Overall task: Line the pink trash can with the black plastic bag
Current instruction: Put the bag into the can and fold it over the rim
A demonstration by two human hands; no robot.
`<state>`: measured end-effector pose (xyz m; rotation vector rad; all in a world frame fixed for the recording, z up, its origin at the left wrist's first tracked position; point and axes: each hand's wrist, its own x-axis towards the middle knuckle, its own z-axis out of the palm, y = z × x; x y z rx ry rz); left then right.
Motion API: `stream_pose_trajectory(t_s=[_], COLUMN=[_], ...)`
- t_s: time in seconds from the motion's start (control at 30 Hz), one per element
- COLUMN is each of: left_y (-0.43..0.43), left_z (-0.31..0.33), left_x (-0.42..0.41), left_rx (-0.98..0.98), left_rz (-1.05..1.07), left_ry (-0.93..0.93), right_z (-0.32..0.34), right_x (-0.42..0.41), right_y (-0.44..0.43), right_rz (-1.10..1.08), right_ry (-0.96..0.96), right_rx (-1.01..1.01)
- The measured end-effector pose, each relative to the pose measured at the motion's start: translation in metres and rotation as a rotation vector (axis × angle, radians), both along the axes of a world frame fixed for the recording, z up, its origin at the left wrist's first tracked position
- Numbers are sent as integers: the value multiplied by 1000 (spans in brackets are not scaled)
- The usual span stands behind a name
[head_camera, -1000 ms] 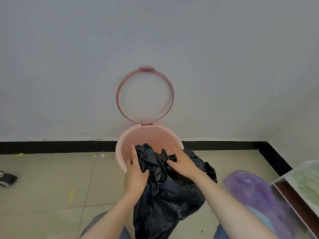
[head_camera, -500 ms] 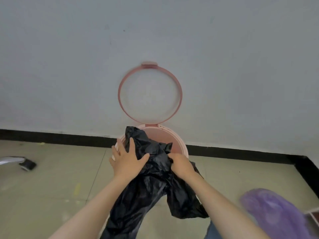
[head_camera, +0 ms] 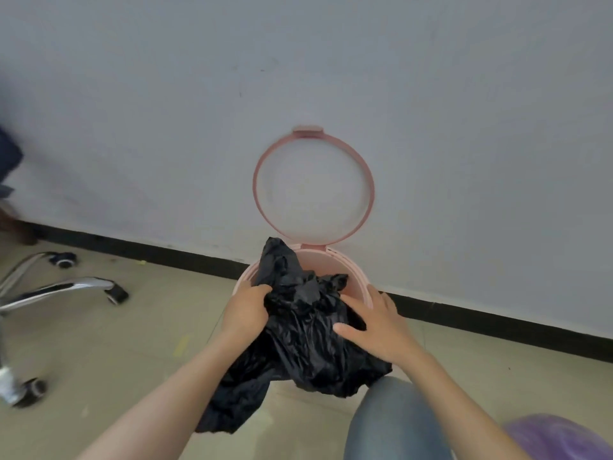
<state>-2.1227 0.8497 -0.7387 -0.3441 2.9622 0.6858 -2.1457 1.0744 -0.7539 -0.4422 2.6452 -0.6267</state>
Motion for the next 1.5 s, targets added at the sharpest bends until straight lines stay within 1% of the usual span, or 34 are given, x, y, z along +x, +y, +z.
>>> stream_pose_trajectory(t_s=[0.03, 0.07, 0.1, 0.17, 0.23, 0.27, 0.33, 0.4, 0.47, 0.53, 0.6, 0.63, 0.7, 0.73, 0.8, 0.9, 0.97, 1.03, 1.07, 1.13, 1.2, 1.27, 1.3, 1.37, 1.4, 1.43, 1.5], left_y=[4, 8, 10, 12, 10, 8, 3, -1, -1, 0, 3, 5, 12, 17, 17, 11, 7, 2, -1, -10, -19, -28, -30, -32, -31, -29, -23], left_z=[5, 8, 7, 4, 3, 3, 3, 2, 7, 13, 19, 20, 19, 17, 0, -24, -34, -39, -40, -31, -11, 8, 17, 22, 21, 20, 19], left_x=[-4, -7, -10, -11, -9, -9, -8, -11, -11, -10, -6, -1, 11, 19, 28, 34, 35, 33, 31, 24, 10, -10, -19, -29, -29, -26, -15], left_rx=[-8, -23, -58, -164, -196, -171, -116, -48, 42, 95, 105, 103, 47, -19, -144, -255, -254, -207, -174, -96, -76, -172, -250, -451, -535, -585, -601], left_rz=[4, -6, -24, -52, -18, 18, 57, 82, 135, 233, 282, 260, 134, 64, -15, -66, -121, -156, -169, -222, -236, -200, -174, -138, -126, -129, -181], left_ry=[41, 48, 7, -189, -349, -384, -409, -424, -367, -254, -208, -228, -342, -398, -464, -512, -497, -479, -451, -350, -259, -212, -184, -137, -119, -100, -25], right_z=[-1, -5, -7, -12, -3, 1, 16, 21, 2, -18, -24, -20, -8, -1, 10, 13, 7, -2, -5, -6, 4, 18, 21, 22, 17, 8, -9], right_x=[5, 9, 13, 13, 4, -6, -26, -42, -48, -41, -34, -30, -24, -19, -6, 17, 31, 39, 39, 32, 20, 4, -4, -13, -16, -17, -18], right_y=[1, -2, -5, -12, -18, -20, -22, -32, -42, -49, -45, -41, -33, -30, -25, -22, -25, -27, -27, -24, -21, -20, -22, -33, -40, -46, -54], right_rz=[9, 40, 65, 105, 108, 71, -73, -200, -178, -123, -121, -126, -88, -34, 123, 241, 282, 243, 201, 114, 32, -94, -141, -153, -117, -44, 144], right_ry=[-83, -125, -142, -127, -84, -77, -119, -78, -94, -149, -203, -202, -128, -68, 16, -86, -104, -15, 31, 98, 113, 177, 240, 326, 309, 258, 89], right_rx=[18, 58, 111, 138, 49, -12, -197, -292, -224, -139, -190, -215, -248, -189, 14, 243, 361, 404, 387, 234, 19, -126, -142, -79, -19, 63, 265])
